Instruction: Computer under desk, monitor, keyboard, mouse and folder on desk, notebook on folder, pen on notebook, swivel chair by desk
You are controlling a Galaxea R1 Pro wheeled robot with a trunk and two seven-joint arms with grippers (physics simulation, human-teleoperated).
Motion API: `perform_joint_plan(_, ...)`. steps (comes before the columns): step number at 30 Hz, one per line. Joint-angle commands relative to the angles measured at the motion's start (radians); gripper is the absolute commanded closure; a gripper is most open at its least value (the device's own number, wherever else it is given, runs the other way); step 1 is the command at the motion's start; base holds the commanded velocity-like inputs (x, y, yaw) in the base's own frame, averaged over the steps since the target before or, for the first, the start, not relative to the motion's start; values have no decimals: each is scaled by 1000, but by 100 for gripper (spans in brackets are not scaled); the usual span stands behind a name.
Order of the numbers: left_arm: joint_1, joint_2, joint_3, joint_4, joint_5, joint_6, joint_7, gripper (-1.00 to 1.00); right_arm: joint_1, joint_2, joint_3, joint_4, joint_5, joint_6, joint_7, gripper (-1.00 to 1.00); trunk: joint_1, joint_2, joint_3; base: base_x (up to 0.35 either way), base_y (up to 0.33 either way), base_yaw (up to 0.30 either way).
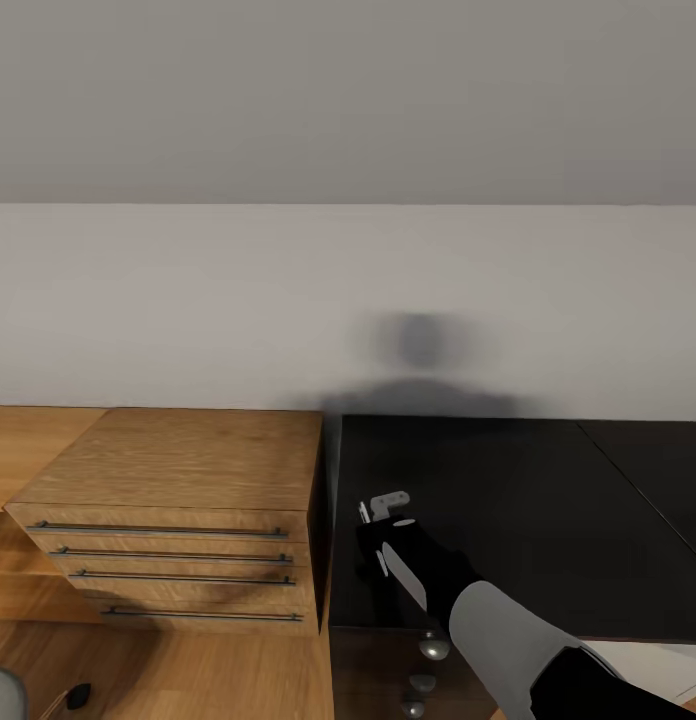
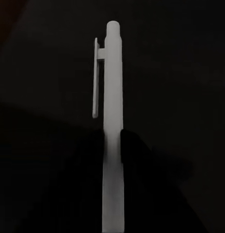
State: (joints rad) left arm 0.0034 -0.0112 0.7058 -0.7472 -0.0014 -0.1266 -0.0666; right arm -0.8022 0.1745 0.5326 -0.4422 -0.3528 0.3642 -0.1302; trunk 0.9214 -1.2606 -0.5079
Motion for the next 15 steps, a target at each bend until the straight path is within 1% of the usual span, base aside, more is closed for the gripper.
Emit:
perform_joint_plan(1, 0, -1, 4, -1, 0, -1, -7, -100, 0, 0, 6, 38, -27, 6, -6, 100, 0, 0, -1, 0, 0, 0)
perform_joint_plan(15, 0, -1, 4, -1, -1, -1, -7, -100, 0, 0, 6, 36, -29, 7, -6, 100, 0, 0, -1, 0, 0, 0)
